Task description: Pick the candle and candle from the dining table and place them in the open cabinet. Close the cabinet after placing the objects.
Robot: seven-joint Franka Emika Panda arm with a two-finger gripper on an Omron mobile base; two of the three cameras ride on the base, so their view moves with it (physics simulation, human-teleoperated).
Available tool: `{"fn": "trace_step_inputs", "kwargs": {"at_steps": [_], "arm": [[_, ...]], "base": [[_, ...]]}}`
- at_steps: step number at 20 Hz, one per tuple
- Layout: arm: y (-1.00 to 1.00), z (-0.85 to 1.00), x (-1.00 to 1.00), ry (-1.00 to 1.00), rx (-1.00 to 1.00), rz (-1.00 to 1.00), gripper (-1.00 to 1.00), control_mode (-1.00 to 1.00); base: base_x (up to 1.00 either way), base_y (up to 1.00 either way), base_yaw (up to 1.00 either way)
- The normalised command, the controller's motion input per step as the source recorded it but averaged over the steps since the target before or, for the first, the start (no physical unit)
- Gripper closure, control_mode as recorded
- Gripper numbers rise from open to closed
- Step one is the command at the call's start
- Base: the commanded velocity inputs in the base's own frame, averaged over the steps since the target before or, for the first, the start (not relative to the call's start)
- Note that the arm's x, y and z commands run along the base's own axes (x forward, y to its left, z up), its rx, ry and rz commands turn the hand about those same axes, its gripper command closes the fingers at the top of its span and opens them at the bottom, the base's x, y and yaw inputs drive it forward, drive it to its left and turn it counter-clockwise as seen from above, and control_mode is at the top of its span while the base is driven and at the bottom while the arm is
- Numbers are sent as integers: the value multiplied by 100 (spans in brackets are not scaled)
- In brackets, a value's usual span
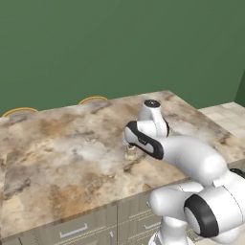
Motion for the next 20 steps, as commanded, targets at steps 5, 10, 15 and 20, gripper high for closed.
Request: {"fn": "trace_step_inputs", "kwargs": {"at_steps": [5, 10, 15, 20], "arm": [[4, -26, 23, 3, 0, -5, -100, -100], [6, 2, 35, 2, 0, -3, -100, -100], [2, 2, 30, 6, 0, -2, -100, -100], [5, -6, 9, 7, 0, 0, -100, -100]], "base": [[0, 0, 0], [0, 0, 0], [0, 0, 0], [0, 0, 0]]}}
